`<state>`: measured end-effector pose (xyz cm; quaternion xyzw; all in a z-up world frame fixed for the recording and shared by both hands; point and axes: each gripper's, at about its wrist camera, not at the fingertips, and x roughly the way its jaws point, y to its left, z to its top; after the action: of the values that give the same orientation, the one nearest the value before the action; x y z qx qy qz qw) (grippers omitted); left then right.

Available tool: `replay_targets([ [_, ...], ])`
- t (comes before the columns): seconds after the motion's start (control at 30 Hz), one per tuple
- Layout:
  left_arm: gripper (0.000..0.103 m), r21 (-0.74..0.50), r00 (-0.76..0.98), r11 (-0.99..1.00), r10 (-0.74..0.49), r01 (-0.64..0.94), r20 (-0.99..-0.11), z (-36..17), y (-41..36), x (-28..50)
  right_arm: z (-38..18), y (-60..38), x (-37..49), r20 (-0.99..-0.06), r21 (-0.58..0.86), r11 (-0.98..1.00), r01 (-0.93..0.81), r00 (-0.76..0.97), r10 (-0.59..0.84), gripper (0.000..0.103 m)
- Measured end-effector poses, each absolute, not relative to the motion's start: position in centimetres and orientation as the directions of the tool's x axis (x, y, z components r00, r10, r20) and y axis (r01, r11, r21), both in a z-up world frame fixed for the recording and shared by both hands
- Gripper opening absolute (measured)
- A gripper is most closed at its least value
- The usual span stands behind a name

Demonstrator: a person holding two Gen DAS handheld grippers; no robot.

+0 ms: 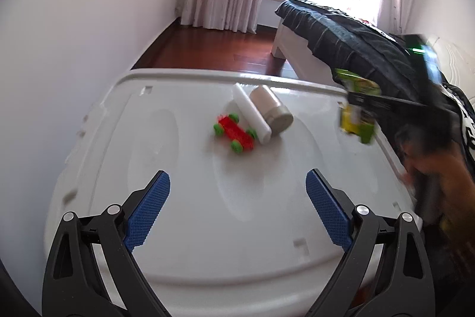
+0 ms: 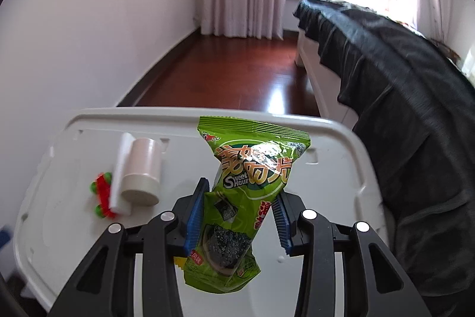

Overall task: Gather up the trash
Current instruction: 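Grasp the green snack bag with the right tool, then grasp the red toy car with the left tool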

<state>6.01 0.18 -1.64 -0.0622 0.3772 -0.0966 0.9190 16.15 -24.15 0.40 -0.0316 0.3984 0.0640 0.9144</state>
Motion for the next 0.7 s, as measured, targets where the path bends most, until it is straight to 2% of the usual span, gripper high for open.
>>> replay_targets([
  [0.17, 0.090, -0.214, 0.595, 0.923, -0.372, 0.321, -0.712, -4.9, -0.3, 11.7, 2.1, -25.5, 14.7, -0.711, 0.044, 0.985, -0.165, 0.688, 0.146, 0.042],
  [0.47, 0.090, -0.072, 0.522, 0.857, -0.374, 0.510, -0.767, -7.8, 0.3, 16.5, 3.0, -26.6, 14.4, -0.694, 0.109, 0.980, -0.169, 0.693, 0.196, 0.042],
  [0.7, 0.090, -0.079, 0.452, 0.792, -0.424, 0.605, -0.785, -8.6, -0.4, 18.6, 2.7, -26.6, 14.7, -0.697, 0.124, 0.979, -0.163, 0.687, 0.203, 0.042],
])
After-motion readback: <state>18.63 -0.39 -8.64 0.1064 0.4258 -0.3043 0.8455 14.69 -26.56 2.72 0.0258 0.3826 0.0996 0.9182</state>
